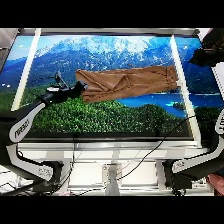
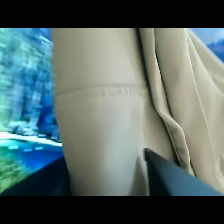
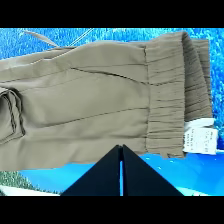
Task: Fold the clothes and pants, and hang the long-sleeved shirts on hangers.
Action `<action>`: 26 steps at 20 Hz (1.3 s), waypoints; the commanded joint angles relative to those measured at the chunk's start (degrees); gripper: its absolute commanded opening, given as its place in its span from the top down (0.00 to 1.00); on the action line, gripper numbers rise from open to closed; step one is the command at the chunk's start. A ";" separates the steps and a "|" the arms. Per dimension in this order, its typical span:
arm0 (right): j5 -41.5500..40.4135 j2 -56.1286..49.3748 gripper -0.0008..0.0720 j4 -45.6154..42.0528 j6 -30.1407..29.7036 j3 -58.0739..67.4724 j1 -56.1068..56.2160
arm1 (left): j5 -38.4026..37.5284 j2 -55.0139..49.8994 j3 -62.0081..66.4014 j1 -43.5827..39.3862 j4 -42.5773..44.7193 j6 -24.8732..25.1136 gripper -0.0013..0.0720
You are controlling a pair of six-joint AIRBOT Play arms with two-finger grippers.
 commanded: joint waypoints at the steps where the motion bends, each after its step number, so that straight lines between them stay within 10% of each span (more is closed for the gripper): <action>1: 0.07 0.02 0.94 0.00 0.04 0.02 0.55 | 0.07 -2.82 4.00 -2.78 -0.37 0.90 0.58; 3: 0.15 0.02 0.94 -0.04 0.04 0.02 0.55 | 0.02 -2.89 5.86 -2.54 1.33 0.94 0.95; 8: 1.77 0.02 0.94 -0.04 -0.02 0.02 0.55 | -16.13 -0.44 12.94 1.66 11.39 -2.47 0.95; 13: 3.41 0.02 0.94 1.11 0.00 0.02 0.55 | -44.28 4.59 28.96 3.56 53.44 -22.56 0.95; 26: -9.51 -0.52 0.94 5.44 0.22 -7.26 22.25 | -54.27 15.41 37.70 -1.07 56.85 -12.81 0.95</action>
